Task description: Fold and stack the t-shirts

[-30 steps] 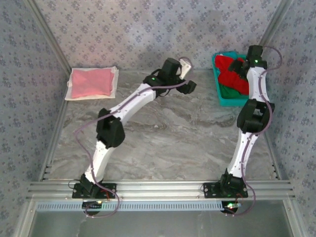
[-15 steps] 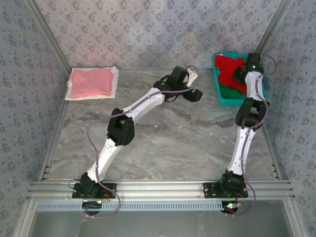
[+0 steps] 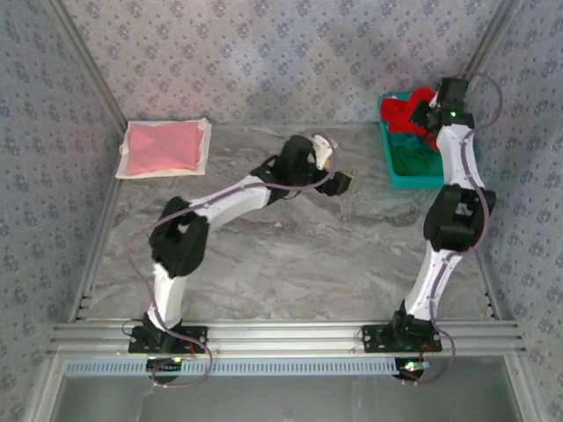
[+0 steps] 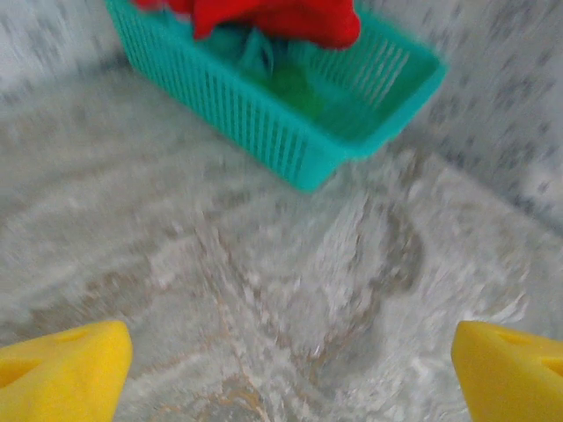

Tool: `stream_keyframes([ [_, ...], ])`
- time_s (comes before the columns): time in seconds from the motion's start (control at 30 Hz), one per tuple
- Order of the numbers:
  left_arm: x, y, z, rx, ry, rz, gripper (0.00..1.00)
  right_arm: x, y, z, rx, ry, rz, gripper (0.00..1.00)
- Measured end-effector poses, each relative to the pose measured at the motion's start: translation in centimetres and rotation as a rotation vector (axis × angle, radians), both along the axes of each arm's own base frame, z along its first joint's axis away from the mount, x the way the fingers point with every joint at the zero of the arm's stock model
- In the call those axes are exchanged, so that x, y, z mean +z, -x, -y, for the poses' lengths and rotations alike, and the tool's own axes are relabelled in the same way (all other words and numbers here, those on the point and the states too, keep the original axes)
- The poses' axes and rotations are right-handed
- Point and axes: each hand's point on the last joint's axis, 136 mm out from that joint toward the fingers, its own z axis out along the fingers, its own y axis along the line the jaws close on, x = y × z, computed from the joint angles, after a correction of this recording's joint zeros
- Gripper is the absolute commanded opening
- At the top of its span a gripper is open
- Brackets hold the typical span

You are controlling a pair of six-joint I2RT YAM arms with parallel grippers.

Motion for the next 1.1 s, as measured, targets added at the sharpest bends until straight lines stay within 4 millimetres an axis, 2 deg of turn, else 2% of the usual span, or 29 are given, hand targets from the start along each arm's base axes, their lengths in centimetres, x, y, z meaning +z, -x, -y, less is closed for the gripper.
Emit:
stream_keyframes([
  [0.1, 7.0, 1.3, -2.9, 0.020, 0.120, 0.122, 0.95, 7.2, 2.1, -2.7, 0.038, 0.047, 0.140, 0.00],
  [0.2, 12.5, 3.0, -6.0, 0.041, 0.223, 0.221, 0.96, 13.2, 4.8, -5.9, 0.089, 0.100, 0.256, 0.00],
  [0.27, 14.5, 4.0, -7.4, 0.048, 0.263, 0.261, 0.96, 16.3, 6.6, -8.4, 0.133, 0.132, 0.317, 0.00],
  [0.3, 15.2, 4.4, -8.2, 0.055, 0.277, 0.278, 0.96, 17.9, 7.8, -10.3, 0.168, 0.152, 0.351, 0.00],
  [0.37, 15.3, 4.9, -9.4, 0.065, 0.282, 0.287, 0.96, 20.1, 9.9, -13.9, 0.242, 0.182, 0.402, 0.00],
  [0.5, 13.5, 5.3, -11.3, 0.091, 0.251, 0.267, 0.96, 23.6, 14.6, -21.3, 0.418, 0.206, 0.500, 0.00],
  [0.63, 12.3, 5.5, -12.9, 0.116, 0.212, 0.265, 0.95, 25.0, 18.3, -26.0, 0.543, 0.198, 0.557, 0.00],
  [0.77, 10.8, 5.5, -14.8, 0.151, 0.178, 0.267, 0.86, 23.2, 20.4, -30.3, 0.656, 0.147, 0.554, 0.00],
  [0.83, 9.7, 4.8, -15.7, 0.183, 0.166, 0.260, 0.72, 20.8, 20.0, -32.0, 0.682, 0.099, 0.521, 0.00],
  [0.9, 7.3, 4.1, -17.1, 0.225, 0.135, 0.240, 0.46, 16.2, 18.9, -33.3, 0.692, 0.050, 0.442, 0.00],
  [0.93, 6.3, 3.9, -17.5, 0.239, 0.124, 0.222, 0.40, 13.7, 18.2, -33.7, 0.689, 0.037, 0.392, 0.00],
  [0.97, 4.2, 3.5, -18.3, 0.262, 0.096, 0.185, 0.34, 11.1, 17.6, -34.1, 0.684, 0.027, 0.336, 0.00],
  [1.07, -0.6, 3.0, -20.2, 0.319, 0.030, 0.110, 0.32, 0.8, 15.4, -34.5, 0.653, 0.000, 0.132, 0.00],
  [1.1, -2.0, 3.1, -20.6, 0.332, 0.011, 0.086, 0.32, -1.9, 15.0, -34.4, 0.641, -0.006, 0.074, 0.01],
])
